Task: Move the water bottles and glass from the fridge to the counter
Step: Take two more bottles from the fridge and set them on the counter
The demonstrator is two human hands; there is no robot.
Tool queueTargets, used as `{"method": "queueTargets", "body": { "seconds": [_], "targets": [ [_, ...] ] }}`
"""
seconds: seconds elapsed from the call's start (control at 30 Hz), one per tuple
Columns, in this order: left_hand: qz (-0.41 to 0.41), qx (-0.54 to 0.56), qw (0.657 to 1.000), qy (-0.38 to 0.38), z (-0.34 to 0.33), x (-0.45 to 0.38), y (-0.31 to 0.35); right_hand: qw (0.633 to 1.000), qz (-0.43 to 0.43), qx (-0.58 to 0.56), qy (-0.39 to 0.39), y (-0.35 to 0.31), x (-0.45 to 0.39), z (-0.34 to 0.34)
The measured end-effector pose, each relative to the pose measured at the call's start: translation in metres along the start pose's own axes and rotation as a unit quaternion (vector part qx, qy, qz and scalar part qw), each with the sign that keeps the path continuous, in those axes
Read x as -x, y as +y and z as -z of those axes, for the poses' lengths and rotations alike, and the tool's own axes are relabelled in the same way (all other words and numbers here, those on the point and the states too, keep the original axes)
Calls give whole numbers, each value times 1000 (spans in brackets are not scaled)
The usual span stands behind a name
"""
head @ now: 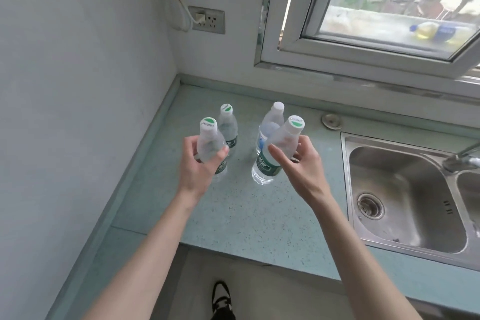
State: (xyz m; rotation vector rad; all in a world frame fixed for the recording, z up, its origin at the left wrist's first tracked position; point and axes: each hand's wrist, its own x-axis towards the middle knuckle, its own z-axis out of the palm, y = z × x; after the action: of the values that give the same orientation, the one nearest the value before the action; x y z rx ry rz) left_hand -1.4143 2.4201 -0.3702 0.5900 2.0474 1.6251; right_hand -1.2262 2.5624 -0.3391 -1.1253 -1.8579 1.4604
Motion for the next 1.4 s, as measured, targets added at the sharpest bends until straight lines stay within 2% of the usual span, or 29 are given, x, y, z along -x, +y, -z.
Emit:
{"method": "queueTargets", "body": {
  "seconds": [0.13,0.23,0.4,0.63,0.83,1.07,1.2,1.4],
  "targets": [
    [12,-77,997,3,-8,-7,-13,999,-33,-1,-43,16,-9,0],
    [28,-94,995,-14,-11,-13,-24,997,-43,14,-55,25,-17,-2],
    [56,-117,991,-22,-14,-18,-43,997,-53,18,-57,36,-24,-6],
    [72,-146,985,-50,-24,-17,-49,994,-62,85,-41,46,-24,-13],
    [66,-176,980,-61,-30,-20,-52,989,-73,115,-50,57,-23,-18],
    [64,-171,981,-64,-29,-15,-49,990,-74,108,-58,62,-22,-21],
    [52,-134,987,-73,-26,-11,-50,990,-72,95,-71,61,-15,-20],
    [-2,-59,994,-91,-10,0,-20,997,-6,55,-56,23,-1,-8]
  ]
}}
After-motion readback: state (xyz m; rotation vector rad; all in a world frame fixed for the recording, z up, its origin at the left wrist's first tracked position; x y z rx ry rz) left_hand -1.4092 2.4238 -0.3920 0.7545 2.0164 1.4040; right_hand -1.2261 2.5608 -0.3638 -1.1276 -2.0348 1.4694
